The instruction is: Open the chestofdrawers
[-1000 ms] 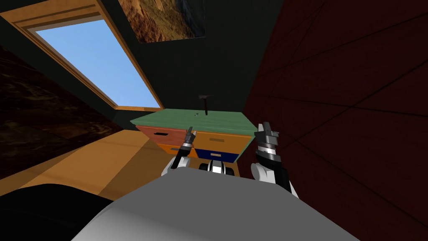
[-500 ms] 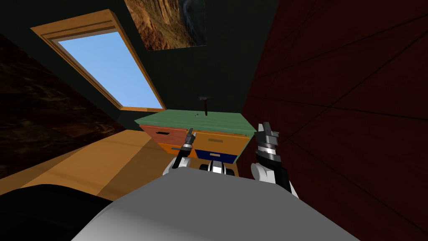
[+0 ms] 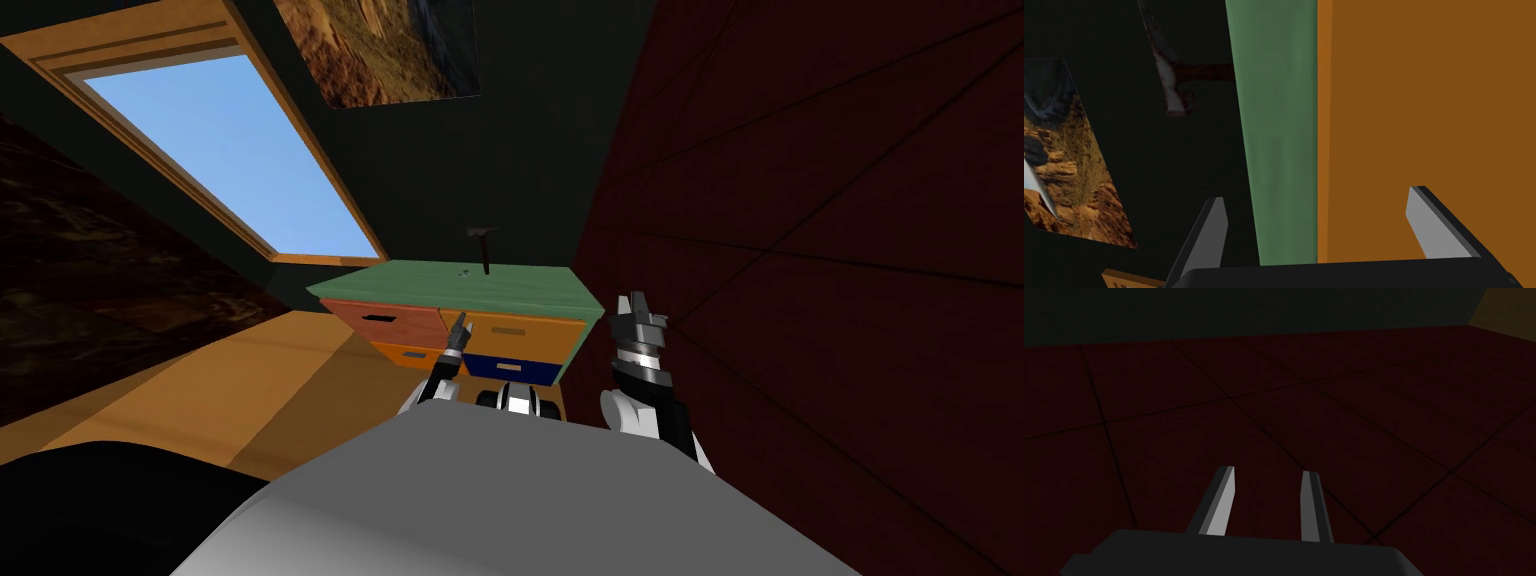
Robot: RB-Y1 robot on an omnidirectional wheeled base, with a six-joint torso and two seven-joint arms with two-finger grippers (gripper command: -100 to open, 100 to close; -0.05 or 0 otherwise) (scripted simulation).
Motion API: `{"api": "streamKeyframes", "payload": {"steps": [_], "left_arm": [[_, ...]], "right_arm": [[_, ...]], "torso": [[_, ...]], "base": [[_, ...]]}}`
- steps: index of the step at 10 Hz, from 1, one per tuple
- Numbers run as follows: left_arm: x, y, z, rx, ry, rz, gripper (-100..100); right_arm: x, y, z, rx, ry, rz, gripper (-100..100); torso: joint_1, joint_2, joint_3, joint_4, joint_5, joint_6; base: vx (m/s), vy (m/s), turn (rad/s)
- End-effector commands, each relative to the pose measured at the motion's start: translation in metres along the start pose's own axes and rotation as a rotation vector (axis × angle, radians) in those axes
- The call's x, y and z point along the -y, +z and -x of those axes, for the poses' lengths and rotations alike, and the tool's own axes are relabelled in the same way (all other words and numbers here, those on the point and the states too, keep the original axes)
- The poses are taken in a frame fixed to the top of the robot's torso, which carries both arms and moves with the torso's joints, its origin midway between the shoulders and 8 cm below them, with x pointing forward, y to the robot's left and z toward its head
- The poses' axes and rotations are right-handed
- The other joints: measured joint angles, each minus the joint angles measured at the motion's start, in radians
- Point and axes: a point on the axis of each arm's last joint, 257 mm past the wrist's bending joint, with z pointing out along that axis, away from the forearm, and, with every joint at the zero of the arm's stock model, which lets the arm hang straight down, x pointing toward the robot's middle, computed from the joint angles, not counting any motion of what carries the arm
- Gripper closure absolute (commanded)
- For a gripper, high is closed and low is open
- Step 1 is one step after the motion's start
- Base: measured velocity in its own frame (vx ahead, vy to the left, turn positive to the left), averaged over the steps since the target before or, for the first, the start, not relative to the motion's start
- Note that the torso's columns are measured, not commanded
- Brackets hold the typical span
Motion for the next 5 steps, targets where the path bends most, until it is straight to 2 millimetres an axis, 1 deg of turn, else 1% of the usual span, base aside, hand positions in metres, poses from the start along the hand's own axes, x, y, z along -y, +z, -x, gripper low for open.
{"api": "streamKeyframes", "payload": {"steps": [1, 5], "left_arm": [[-0.025, -0.005, 0.000, 0.007, -0.008, 0.044, -100], [-0.060, -0.015, -0.010, 0.025, -0.040, 0.107, -100]], "right_arm": [[0.000, 0.000, 0.000, 0.000, 0.000, 0.000, 0], [0.000, 0.000, 0.000, 0.000, 0.000, 0.000, 0]], "torso": [[0.001, 0.003, 0.002, 0.001, 0.000, 0.000], [-0.001, 0.002, 0.001, 0.001, -0.001, 0.000]], "base": [[-0.007, -0.069, -0.012], [-0.026, -0.069, -0.010]]}}
